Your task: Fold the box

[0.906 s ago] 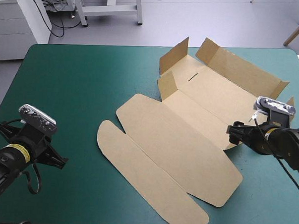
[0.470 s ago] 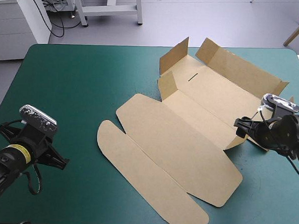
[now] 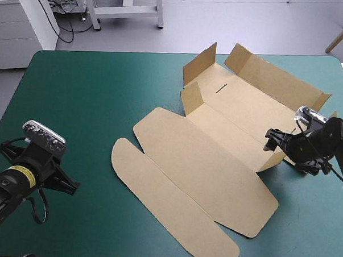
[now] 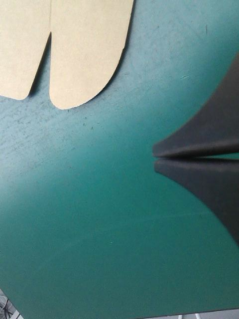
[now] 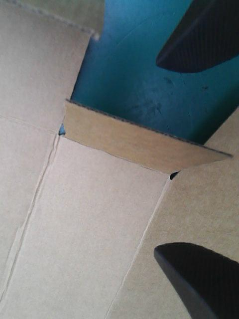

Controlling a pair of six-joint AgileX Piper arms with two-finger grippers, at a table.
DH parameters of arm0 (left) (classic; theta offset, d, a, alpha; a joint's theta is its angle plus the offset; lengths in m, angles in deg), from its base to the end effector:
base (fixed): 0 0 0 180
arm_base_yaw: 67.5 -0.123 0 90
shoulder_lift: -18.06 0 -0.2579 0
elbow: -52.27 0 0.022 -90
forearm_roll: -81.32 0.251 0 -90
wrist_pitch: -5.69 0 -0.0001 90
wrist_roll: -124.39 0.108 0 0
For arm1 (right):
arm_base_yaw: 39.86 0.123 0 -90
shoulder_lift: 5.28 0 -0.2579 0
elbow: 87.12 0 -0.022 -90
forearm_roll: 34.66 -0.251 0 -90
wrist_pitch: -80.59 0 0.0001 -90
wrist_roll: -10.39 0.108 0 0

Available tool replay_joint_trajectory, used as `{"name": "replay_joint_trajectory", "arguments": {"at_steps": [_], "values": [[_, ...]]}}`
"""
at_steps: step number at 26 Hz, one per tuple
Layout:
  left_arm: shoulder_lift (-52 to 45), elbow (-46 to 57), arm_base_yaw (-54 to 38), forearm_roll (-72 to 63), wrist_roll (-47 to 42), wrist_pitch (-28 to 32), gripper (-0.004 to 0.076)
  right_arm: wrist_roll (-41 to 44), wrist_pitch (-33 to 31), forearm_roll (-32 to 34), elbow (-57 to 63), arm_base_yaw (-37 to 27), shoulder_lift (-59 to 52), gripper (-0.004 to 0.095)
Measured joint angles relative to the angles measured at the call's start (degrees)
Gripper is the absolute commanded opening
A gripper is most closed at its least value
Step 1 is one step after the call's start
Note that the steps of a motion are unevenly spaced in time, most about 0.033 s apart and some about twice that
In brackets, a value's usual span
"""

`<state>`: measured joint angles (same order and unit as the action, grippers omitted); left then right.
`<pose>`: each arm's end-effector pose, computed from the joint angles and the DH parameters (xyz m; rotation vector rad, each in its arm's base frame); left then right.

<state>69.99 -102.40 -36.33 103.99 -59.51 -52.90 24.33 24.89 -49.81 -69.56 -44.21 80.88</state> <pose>0.1506 -0.0496 0.3322 0.6174 2.2048 0.1861 0.2714 0.0028 0.2440 0.5921 2.7172 0.3838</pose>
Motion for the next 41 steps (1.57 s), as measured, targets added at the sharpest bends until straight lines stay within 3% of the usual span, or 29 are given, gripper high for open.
{"name": "replay_joint_trajectory", "arguments": {"at_steps": [16,18,21,26,27,28,35,41], "values": [[0.0,0.0,0.0,-0.8,0.0,-1.3,-0.0010,-1.2,3.9,-1.9,-0.1,-0.1,9.0,0.0844],[0.0,0.0,0.0,-0.9,0.0,-1.5,-0.0010,-1.2,3.9,-1.9,-0.1,-0.1,9.5,0.0780],[0.0,0.0,0.0,-0.9,0.0,-1.6,-0.0010,-1.3,4.1,-1.9,-0.1,-0.1,9.7,0.0608],[0.0,0.0,0.0,-0.9,0.0,-1.6,-0.0010,-1.4,4.1,-1.9,-0.1,-0.1,9.7,0.0178],[0.0,0.0,0.0,-0.9,0.0,-1.6,-0.0010,-1.4,4.1,-1.9,-0.1,-0.1,9.7,0.0028],[0.0,0.0,0.0,-0.9,0.0,-1.6,-0.0010,-1.4,4.0,-1.9,-0.1,-0.1,9.7,-0.0021],[0.0,0.0,0.0,-0.9,0.0,-1.6,-0.0010,-3.8,4.1,-1.8,-0.1,-0.1,9.7,-0.0019],[0.0,0.0,0.0,-0.9,0.0,-1.6,-0.0010,-12.9,3.9,-1.6,-1.3,-0.1,9.7,-0.0019]]}}
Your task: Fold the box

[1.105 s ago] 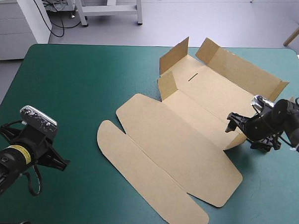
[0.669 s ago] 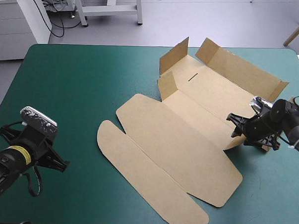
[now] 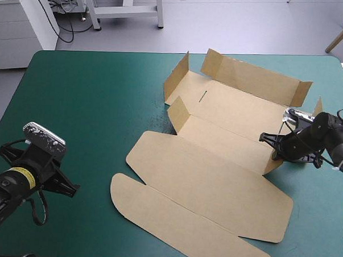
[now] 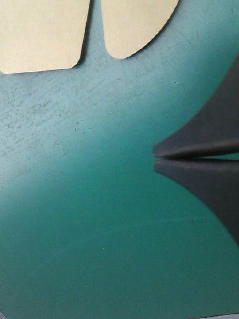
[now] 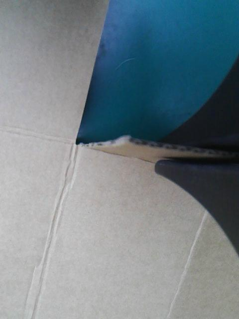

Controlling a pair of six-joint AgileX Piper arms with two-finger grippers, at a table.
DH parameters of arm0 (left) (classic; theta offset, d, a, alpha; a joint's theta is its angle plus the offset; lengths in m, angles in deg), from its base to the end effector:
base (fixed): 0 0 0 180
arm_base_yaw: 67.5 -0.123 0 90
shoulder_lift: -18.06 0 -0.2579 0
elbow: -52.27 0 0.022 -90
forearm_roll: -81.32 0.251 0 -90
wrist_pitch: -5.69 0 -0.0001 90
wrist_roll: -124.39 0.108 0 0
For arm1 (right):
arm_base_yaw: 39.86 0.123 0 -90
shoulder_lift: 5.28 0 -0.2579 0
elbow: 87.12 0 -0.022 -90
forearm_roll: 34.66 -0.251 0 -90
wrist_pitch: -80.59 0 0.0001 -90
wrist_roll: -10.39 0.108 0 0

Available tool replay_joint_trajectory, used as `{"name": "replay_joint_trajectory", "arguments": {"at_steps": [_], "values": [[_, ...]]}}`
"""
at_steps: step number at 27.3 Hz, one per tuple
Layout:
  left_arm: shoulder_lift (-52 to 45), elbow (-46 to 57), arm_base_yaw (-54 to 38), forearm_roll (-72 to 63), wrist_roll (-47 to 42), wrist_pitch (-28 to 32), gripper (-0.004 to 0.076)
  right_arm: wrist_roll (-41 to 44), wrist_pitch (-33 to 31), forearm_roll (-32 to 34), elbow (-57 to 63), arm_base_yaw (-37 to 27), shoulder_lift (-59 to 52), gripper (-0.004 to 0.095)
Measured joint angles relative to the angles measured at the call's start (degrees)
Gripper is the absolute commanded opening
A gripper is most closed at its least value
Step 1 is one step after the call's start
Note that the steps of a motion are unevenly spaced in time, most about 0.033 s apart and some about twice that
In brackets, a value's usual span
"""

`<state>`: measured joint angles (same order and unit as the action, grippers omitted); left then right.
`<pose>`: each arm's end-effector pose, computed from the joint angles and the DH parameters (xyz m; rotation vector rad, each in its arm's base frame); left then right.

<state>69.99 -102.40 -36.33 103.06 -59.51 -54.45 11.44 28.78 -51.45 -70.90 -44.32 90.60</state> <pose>0.1485 -0.0492 0.3298 0.6157 2.2365 0.1782 0.2995 0.0013 0.2051 0.3472 2.8132 0.3523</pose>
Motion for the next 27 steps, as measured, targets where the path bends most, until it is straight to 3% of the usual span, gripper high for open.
{"name": "replay_joint_trajectory", "arguments": {"at_steps": [7,15,22,27], "values": [[0.0,0.0,0.0,0.0,0.0,1.6,-0.0010,-13.6,-0.1,0.2,-8.5,0.0,0.3,-0.0019],[0.0,0.0,0.0,0.0,0.0,2.0,-0.0010,-20.4,-1.3,1.8,-16.3,2.6,4.0,-0.0019],[0.0,0.0,0.0,-0.1,0.0,2.0,-0.0010,-26.9,-0.5,7.4,-22.0,11.0,9.9,-0.0019],[0.0,0.0,0.0,-0.1,0.0,2.7,-0.0010,-33.1,3.7,11.2,-26.4,17.8,13.9,-0.0019]]}}
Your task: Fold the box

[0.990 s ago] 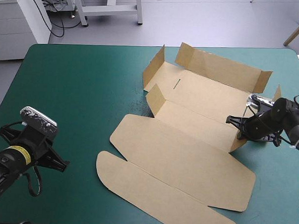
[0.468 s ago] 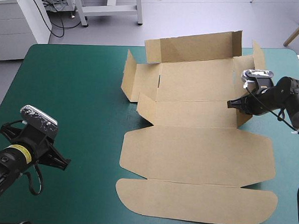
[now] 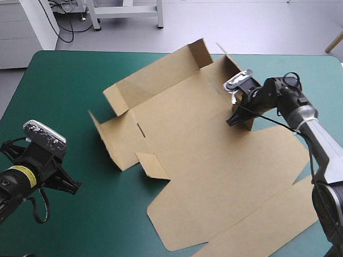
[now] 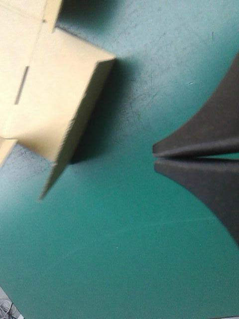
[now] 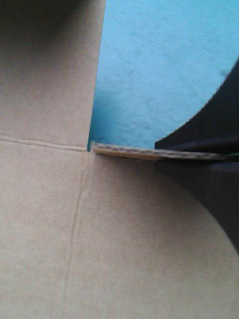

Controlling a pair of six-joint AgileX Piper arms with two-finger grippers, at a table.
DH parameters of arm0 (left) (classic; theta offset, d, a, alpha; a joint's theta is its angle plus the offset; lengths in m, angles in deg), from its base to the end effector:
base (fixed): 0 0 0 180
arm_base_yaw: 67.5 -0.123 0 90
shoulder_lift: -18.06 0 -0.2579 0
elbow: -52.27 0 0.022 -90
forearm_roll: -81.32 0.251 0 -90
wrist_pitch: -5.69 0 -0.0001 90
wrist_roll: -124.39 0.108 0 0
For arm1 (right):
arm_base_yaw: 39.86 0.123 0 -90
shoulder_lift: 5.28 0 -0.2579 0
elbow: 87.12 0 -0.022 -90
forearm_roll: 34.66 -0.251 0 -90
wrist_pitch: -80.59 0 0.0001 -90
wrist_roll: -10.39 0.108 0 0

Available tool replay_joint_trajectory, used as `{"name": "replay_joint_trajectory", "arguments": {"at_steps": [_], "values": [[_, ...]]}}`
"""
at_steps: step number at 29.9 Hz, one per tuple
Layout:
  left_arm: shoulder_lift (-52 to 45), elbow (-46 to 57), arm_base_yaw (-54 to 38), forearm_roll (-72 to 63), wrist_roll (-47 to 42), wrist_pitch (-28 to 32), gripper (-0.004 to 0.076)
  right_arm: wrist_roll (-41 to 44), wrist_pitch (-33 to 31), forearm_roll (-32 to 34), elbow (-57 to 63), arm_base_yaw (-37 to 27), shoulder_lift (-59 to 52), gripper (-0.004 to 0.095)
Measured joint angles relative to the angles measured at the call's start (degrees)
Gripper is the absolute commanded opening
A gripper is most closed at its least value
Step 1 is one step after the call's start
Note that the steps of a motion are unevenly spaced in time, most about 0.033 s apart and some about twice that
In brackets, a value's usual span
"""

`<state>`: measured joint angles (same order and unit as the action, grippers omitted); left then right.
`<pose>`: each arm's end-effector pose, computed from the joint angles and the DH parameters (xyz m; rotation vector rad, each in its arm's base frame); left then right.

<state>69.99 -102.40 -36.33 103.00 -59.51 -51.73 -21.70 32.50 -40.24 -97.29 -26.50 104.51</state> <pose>0.1511 -0.0521 0.3331 0.6154 2.1920 0.1573 0.3836 0.0991 0.2544 -0.9409 2.3933 -0.0052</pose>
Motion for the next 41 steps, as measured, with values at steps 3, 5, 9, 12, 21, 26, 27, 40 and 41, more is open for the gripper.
{"name": "replay_joint_trajectory", "arguments": {"at_steps": [3,5,9,12,21,26,27,40,41], "values": [[0.0,0.0,0.0,0.0,0.0,0.2,-0.0010,-3.0,2.8,0.7,-2.9,3.4,2.3,-0.0019],[0.0,0.0,0.0,0.0,0.0,0.4,-0.0010,-5.1,4.4,1.1,-4.7,5.6,3.7,-0.0019],[0.0,0.0,0.0,0.1,0.0,0.5,-0.0010,-10.6,6.6,1.1,-7.8,10.7,6.5,-0.0019],[0.0,0.0,0.0,0.1,0.0,1.0,-0.0010,-14.5,8.1,1.0,-8.9,14.2,8.0,-0.0019],[0.0,0.0,0.0,-0.1,0.0,1.9,-0.0010,-23.7,10.6,0.0,-9.0,20.4,11.2,-0.0019],[0.0,0.0,0.0,-0.1,0.0,3.2,-0.0010,-28.9,10.5,-3.0,-9.0,20.4,11.7,-0.0020],[0.0,0.0,0.0,-0.1,0.0,3.5,-0.0010,-30.7,10.4,-4.3,-9.0,20.4,11.7,-0.0020],[0.0,0.0,0.0,0.0,0.0,6.4,-0.0010,-52.8,2.2,-13.6,-9.0,20.4,11.7,-0.0019],[0.0,0.0,0.0,0.0,0.0,6.4,-0.0010,-52.8,2.4,-13.6,-9.0,20.4,11.7,-0.0020]]}}
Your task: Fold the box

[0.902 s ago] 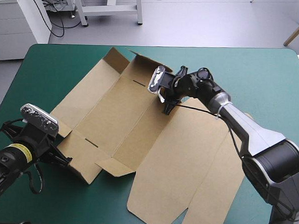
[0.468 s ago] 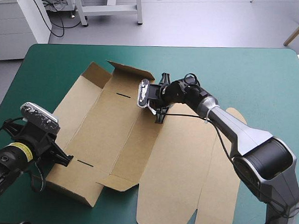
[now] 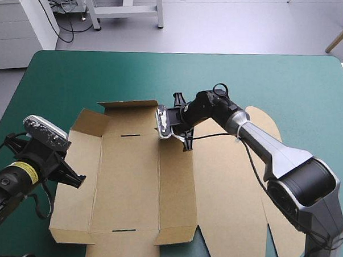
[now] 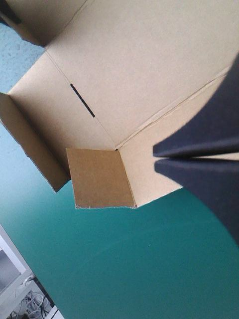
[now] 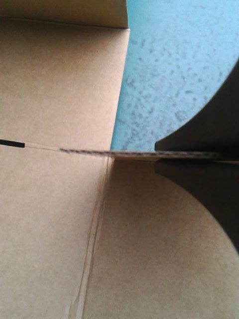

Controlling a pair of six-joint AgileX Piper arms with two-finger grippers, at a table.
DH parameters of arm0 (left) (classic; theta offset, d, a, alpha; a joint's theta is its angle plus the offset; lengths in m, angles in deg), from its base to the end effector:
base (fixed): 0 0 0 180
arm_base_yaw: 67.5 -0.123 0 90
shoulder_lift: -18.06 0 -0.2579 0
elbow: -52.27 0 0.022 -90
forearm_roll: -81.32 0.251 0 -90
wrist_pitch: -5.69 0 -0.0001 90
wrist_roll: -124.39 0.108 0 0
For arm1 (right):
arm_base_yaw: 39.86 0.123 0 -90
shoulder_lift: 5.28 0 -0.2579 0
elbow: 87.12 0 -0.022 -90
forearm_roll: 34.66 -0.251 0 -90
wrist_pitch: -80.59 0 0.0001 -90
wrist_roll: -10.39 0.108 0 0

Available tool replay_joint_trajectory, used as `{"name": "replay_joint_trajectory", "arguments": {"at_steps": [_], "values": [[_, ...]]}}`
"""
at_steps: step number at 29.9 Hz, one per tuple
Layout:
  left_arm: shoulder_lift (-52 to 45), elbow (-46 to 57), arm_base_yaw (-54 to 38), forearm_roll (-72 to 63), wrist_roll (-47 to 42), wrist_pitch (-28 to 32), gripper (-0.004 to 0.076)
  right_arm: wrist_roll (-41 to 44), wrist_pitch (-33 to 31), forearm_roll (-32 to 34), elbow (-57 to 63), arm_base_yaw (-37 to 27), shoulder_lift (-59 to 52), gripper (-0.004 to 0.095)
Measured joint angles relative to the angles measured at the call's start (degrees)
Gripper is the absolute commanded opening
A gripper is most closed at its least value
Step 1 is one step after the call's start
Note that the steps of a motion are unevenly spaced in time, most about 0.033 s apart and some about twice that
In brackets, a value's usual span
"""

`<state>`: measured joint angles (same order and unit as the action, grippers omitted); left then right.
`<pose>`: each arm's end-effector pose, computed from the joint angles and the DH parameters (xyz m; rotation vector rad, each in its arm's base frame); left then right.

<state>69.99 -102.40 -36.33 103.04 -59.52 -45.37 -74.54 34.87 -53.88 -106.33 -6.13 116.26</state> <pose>0.1567 -0.0584 0.3416 0.6139 2.0864 0.1130 0.3541 0.2671 0.2232 -2.0486 1.4582 0.0405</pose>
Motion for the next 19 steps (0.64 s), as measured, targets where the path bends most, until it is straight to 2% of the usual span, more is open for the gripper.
{"name": "replay_joint_trajectory", "arguments": {"at_steps": [5,10,15,17,19], "values": [[0.0,0.0,0.0,0.0,0.0,0.0,-0.0010,1.1,3.7,0.0,0.0,0.0,0.0,-0.0020],[0.0,0.0,0.0,0.0,0.0,0.0,-0.0010,7.4,9.1,1.7,0.0,0.0,0.0,-0.0020],[0.0,0.0,0.0,0.0,0.0,0.0,-0.0010,10.9,9.8,3.0,0.0,0.0,0.0,-0.0019],[0.0,0.0,0.0,0.0,0.0,0.0,-0.0010,12.7,9.4,3.1,0.0,0.0,0.0,0.0002],[0.0,0.0,0.0,0.0,0.0,0.0,-0.0010,13.8,8.9,3.1,0.0,0.0,0.0,0.0090]]}}
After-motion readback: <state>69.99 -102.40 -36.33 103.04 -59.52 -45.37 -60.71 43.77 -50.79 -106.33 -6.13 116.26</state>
